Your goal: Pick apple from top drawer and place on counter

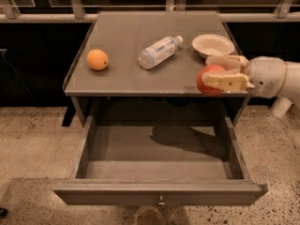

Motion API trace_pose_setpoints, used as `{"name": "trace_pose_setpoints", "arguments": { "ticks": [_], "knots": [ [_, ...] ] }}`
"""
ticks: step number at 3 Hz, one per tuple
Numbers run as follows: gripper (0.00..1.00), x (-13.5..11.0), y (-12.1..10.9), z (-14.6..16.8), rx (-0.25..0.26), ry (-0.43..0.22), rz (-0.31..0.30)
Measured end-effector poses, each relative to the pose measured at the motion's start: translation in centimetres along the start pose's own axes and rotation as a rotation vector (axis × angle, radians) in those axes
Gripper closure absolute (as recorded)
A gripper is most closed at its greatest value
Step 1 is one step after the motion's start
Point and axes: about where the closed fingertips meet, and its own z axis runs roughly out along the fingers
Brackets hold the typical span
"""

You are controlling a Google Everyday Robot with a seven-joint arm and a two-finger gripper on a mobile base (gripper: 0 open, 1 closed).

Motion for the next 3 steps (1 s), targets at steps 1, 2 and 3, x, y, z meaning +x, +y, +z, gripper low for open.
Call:
{"name": "trace_pose_setpoints", "arguments": {
  "ticks": [1, 2, 3],
  "knots": [
    [1.0, -1.9, -2.4, 2.4, -0.03, 0.072, -0.053],
    [1.0, -1.7, -5.0, 4.9, -0.059, 0.118, -0.08],
    [1.0, -0.3, -7.1, 6.9, -0.087, 0.119, -0.069]
  ]
}}
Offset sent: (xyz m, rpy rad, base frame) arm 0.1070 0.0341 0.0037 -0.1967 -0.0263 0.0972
